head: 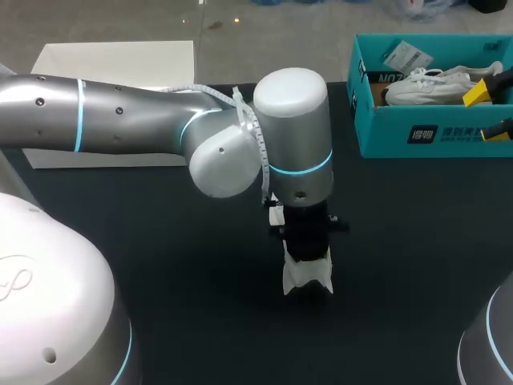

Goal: Take the shoe out of the shoebox, open the shoe tongue, remove and reinsert the insole, then place the shoe into the shoebox

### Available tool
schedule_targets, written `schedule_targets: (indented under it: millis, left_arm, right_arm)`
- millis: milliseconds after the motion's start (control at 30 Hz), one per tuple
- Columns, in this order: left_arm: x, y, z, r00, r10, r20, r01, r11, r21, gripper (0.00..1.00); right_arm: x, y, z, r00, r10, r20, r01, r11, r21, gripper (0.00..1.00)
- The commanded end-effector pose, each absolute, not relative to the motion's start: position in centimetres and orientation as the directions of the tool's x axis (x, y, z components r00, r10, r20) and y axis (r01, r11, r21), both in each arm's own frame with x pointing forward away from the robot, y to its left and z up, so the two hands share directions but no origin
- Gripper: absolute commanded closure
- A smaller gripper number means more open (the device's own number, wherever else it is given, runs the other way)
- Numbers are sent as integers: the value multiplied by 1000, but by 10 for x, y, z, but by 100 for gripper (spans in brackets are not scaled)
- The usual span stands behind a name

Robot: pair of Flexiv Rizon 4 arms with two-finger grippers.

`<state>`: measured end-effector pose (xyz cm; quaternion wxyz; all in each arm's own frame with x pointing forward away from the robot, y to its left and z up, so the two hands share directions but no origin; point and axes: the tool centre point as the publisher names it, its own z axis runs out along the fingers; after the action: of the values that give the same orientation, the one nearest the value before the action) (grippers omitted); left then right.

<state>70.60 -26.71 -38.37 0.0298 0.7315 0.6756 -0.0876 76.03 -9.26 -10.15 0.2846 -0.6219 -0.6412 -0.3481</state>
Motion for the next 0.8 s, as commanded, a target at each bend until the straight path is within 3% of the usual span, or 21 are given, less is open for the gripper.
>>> schedule_targets:
  millis: [33,433,800]
  left_arm:
    - [706,-274,-402,63,987,-148,994,-75,-80,100]
    - [702,-267,-377,50,993,-107,998,-55,-43,100]
    - [731,-262,-350,29,997,-69,989,-19,145,100]
  right_arm:
    - [761,-92,-102,-63,602,796,996,-16,91,0]
    - [761,-92,-102,-63,602,796,996,-16,91,0]
    - [761,-92,-102,-63,602,796,996,-16,91,0]
